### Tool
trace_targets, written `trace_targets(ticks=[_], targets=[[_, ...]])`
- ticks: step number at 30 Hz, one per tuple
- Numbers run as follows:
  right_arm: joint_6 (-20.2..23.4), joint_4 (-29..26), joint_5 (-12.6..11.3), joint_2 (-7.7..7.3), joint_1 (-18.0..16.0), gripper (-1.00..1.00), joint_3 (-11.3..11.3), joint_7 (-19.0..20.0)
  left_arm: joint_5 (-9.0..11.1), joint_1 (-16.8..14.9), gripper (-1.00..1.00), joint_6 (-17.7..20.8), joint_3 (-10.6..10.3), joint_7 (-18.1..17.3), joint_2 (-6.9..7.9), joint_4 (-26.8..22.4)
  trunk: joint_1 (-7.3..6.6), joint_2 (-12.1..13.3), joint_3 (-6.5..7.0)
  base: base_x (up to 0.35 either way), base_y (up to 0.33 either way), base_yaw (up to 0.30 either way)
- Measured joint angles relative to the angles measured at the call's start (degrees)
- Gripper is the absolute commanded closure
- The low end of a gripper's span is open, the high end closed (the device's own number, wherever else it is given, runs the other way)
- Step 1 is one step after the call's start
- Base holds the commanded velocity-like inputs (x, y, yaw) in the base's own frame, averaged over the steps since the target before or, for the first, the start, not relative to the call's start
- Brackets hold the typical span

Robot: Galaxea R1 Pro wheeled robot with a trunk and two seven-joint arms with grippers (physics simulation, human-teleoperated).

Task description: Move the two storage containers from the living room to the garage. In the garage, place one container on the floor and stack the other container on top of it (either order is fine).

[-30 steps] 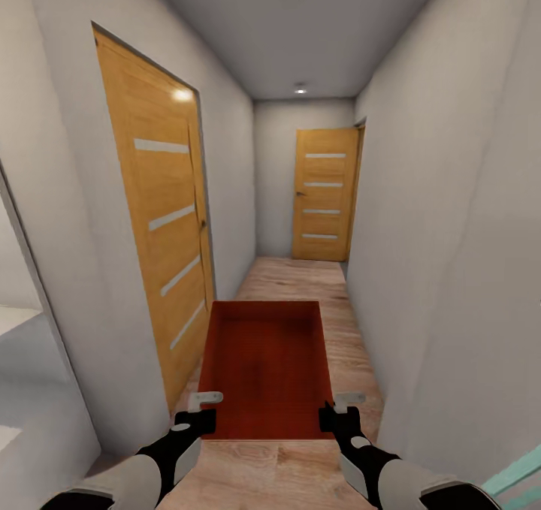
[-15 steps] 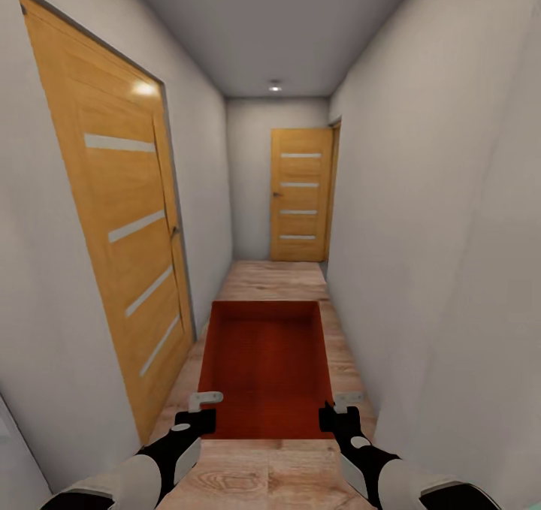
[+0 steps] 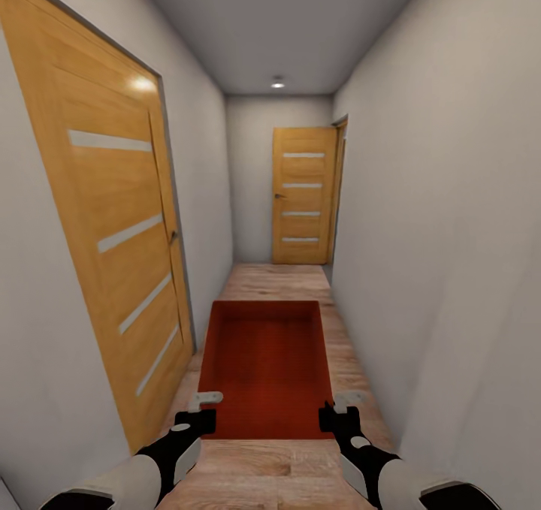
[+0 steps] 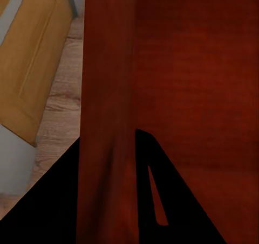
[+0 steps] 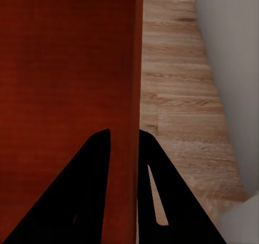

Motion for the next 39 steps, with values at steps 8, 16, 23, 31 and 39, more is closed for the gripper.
trace_targets(ticks=[8, 16, 23, 31, 39], targets=[[-0.02, 0.00, -0.02, 0.05, -0.02, 1.00, 0.08, -0.10, 0.02, 0.00, 1.00, -0.06, -0.02, 0.04, 0.01, 0.00, 0.00, 0.00, 0.00, 0.322, 0.018, 0.000], [-0.02, 0.00, -0.17, 0.05, -0.01, 1.00, 0.21, -0.10, 0.02, 0.00, 1.00, -0.04, -0.04, 0.04, 0.01, 0.00, 0.00, 0.00, 0.00, 0.322, 0.000, 0.000], [0.01, 0.00, -0.04, 0.03, -0.04, 1.00, 0.12, -0.09, 0.00, 0.00, 1.00, -0.04, 0.01, 0.02, 0.01, -0.01, 0.00, 0.00, 0.00, 0.322, 0.000, 0.000], [0.02, 0.00, 0.00, 0.02, -0.01, 1.00, 0.04, -0.07, 0.00, 0.00, 1.00, 0.00, 0.00, 0.01, 0.00, -0.01, 0.00, 0.00, 0.00, 0.322, 0.000, 0.000], [0.03, -0.02, 0.11, 0.00, 0.01, 1.00, -0.08, -0.03, 0.02, 0.00, 1.00, 0.00, -0.02, -0.01, 0.00, 0.00, 0.00, 0.00, 0.00, 0.323, 0.000, 0.000]])
